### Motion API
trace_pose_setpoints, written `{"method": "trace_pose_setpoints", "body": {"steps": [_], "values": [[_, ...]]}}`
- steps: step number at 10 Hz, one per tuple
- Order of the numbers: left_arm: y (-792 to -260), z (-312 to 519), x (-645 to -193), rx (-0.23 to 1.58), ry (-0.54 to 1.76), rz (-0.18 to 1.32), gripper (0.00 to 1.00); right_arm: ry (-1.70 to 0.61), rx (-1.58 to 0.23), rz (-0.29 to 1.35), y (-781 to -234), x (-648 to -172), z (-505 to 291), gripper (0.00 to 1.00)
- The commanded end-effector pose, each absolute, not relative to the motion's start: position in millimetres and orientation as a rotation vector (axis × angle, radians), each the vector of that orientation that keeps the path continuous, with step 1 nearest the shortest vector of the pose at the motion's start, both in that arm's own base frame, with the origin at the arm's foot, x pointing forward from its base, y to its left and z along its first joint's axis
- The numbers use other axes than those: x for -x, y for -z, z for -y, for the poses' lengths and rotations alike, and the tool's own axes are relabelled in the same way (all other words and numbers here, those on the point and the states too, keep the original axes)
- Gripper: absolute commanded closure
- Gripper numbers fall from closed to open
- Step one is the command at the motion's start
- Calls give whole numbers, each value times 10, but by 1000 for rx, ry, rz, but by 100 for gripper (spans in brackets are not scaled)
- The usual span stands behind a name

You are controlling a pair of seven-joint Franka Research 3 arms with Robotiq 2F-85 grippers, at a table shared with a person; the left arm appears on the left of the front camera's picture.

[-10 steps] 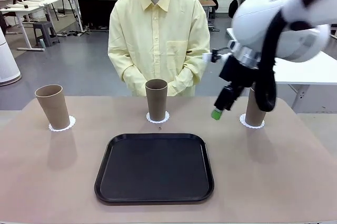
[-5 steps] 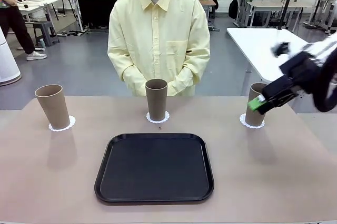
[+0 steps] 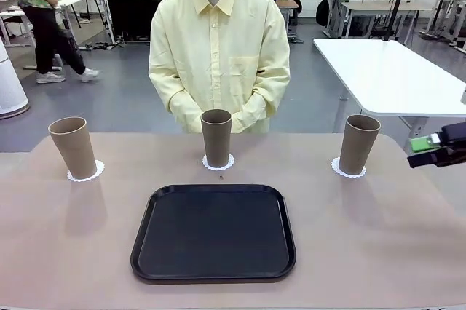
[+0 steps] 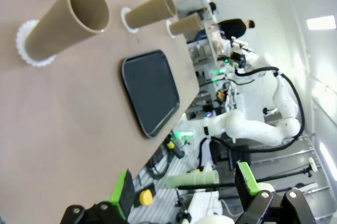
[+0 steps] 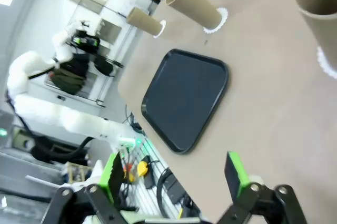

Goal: Place coasters on the table and set cups on them.
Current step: Take one Reusable plastic cup from the Flat Tray and place it on a coaster set by the human.

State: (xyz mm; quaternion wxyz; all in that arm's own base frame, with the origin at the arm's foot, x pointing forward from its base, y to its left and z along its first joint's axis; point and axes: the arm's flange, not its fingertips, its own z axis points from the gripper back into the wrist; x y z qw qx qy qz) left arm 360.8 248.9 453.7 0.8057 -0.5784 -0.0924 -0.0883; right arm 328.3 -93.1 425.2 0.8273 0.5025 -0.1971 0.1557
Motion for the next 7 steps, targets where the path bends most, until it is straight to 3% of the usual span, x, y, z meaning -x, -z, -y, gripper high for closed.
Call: {"method": "trace_pose_setpoints", "body": {"steps": [1,6,7], "values": [[-4567,-2491,-3601,1240,184,198,0,-309,-1104,423,-4120,-3107,972,0],[-4567,-2491,-3601,1240,184,198,0,-346,-1164,475,-3940,-3166,1040,0],[-4567,-2491,-3601,1240,184,198,0,-255,-1124,406,-4003,-3141,1249,0]]}}
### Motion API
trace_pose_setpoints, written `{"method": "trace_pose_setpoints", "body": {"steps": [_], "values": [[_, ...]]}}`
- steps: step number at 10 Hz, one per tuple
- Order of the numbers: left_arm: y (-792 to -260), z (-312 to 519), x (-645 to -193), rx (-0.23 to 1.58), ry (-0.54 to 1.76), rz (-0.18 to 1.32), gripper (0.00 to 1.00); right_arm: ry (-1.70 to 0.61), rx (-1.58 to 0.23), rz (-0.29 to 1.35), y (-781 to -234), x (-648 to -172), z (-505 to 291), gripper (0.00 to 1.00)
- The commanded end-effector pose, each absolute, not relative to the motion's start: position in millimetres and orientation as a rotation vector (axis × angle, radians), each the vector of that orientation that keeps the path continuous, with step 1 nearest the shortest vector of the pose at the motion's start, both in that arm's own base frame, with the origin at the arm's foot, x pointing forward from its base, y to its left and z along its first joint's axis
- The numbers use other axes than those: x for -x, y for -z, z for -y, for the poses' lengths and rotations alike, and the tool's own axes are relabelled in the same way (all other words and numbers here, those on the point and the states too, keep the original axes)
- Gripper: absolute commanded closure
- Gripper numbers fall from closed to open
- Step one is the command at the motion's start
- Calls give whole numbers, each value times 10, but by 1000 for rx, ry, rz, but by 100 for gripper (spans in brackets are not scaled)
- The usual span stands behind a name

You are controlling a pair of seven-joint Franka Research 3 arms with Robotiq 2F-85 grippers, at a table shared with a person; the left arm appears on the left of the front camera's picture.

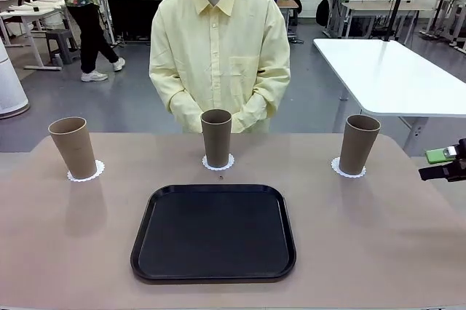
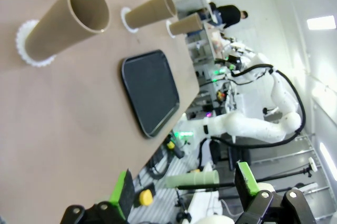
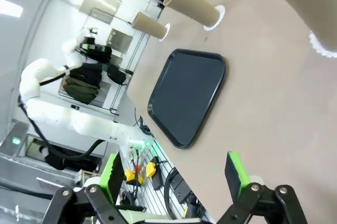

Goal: Place coasters on the table and set cups on them.
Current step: Take one Reusable plastic cup from the Flat Tray and place it on a coaster set by the human.

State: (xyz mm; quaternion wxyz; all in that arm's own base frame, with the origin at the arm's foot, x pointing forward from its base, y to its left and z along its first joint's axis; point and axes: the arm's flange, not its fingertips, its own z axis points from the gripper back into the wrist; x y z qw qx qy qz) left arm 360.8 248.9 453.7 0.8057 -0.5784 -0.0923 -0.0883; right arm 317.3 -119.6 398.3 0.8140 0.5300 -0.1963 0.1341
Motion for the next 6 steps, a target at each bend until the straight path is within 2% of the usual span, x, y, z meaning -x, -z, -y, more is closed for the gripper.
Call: {"method": "trace_pose_setpoints", "body": {"steps": [1,6], "values": [[-4567,-2491,-3601,1240,184,198,0,-255,-1124,406,-4003,-3141,1249,0],[-4567,-2491,-3601,1240,184,198,0,-255,-1124,406,-4003,-3141,1249,0]]}}
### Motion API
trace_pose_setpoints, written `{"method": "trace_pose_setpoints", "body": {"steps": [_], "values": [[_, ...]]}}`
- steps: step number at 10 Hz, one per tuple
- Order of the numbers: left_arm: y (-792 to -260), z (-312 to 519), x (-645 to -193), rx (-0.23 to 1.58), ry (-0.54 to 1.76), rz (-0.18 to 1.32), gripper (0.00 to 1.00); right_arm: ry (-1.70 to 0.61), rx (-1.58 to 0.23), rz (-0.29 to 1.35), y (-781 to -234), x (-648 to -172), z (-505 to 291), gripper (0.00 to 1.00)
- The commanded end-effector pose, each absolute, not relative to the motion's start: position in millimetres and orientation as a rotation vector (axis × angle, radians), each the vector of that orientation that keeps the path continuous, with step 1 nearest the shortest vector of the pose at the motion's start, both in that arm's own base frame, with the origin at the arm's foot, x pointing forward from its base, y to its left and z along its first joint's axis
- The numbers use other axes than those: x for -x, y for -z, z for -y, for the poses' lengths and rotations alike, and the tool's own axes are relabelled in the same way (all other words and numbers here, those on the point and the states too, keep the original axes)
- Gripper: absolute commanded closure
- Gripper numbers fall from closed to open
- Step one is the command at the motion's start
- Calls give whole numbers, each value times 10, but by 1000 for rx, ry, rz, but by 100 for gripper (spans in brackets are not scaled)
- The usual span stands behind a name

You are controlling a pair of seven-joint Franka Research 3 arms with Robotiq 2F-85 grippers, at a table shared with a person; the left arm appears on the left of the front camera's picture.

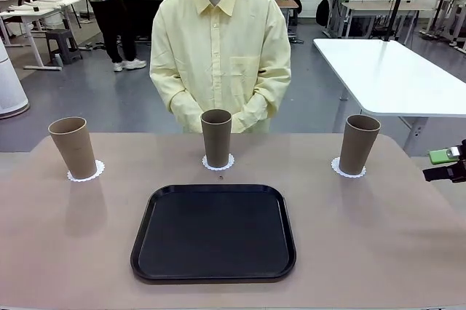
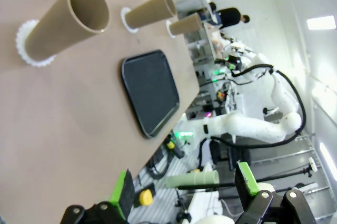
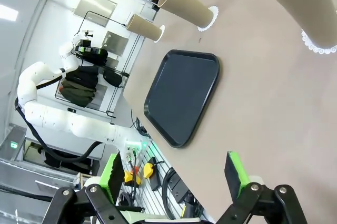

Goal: Place coasters on the table and set cups on them.
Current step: Take one Reusable plastic cup from the Flat Tray and place it on a coaster set by the human.

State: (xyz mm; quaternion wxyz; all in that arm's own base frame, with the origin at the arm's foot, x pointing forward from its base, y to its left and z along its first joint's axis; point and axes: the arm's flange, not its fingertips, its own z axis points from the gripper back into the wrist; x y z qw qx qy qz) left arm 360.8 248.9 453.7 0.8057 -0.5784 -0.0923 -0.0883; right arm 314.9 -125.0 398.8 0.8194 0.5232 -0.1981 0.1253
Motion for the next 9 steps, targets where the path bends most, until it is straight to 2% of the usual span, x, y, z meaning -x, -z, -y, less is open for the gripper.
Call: {"method": "trace_pose_setpoints", "body": {"steps": [1,9], "values": [[-4567,-2491,-3601,1240,184,198,0,-255,-1124,406,-4003,-3141,1249,0],[-4567,-2491,-3601,1240,184,198,0,-255,-1124,406,-4003,-3141,1249,0]]}}
